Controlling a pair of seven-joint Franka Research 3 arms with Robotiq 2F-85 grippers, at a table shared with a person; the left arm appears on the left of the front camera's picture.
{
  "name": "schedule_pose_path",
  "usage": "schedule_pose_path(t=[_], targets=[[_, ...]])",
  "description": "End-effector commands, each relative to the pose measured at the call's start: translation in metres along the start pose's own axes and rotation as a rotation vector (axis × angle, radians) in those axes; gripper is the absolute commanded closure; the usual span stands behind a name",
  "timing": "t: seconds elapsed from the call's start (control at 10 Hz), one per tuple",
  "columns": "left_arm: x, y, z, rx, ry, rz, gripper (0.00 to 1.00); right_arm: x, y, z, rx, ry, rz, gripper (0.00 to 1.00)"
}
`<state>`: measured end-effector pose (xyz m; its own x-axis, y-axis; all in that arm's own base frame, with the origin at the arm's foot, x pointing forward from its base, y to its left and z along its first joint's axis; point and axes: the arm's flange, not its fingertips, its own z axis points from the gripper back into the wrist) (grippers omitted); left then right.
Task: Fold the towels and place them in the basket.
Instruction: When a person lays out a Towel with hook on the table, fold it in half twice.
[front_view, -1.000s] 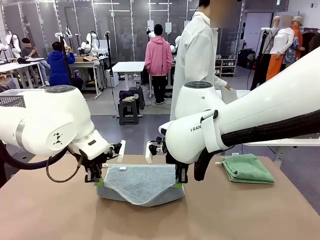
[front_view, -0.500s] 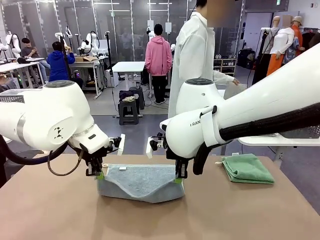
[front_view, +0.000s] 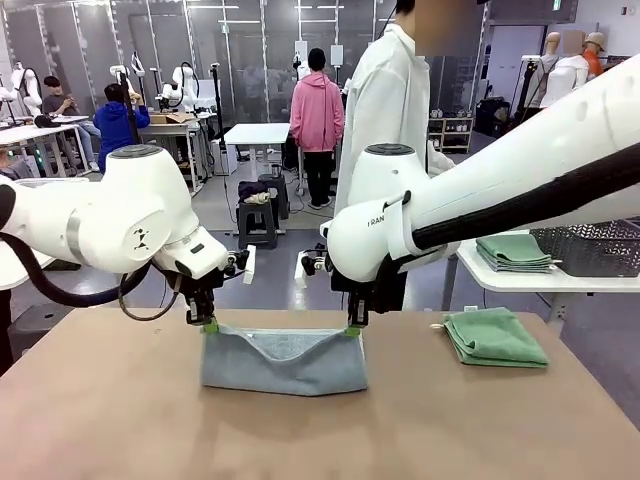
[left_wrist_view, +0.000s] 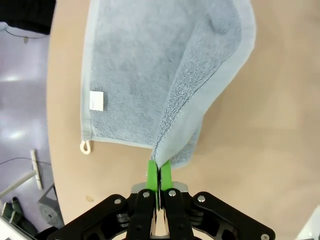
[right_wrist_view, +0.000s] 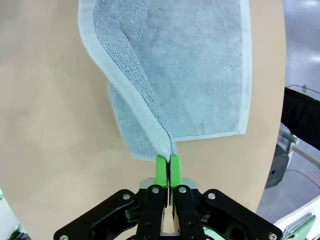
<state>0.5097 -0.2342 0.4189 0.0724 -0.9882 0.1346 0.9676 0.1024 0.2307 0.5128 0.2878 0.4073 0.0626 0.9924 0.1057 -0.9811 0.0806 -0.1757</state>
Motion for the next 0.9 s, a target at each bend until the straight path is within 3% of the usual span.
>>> schedule_pose_path(t=[0.0, 0.8], targets=[[0.004, 0.022, -0.009, -0.021, 0.040, 0.016, 0.97, 0.006, -0.018, -0.008, 0.010, 0.047, -0.015, 0.96], [0.009, 0.075, -0.044, -0.018, 0.100, 0.098, 0.97, 0.003, -0.074, -0.039, 0.024, 0.050, -0.019, 0.96]])
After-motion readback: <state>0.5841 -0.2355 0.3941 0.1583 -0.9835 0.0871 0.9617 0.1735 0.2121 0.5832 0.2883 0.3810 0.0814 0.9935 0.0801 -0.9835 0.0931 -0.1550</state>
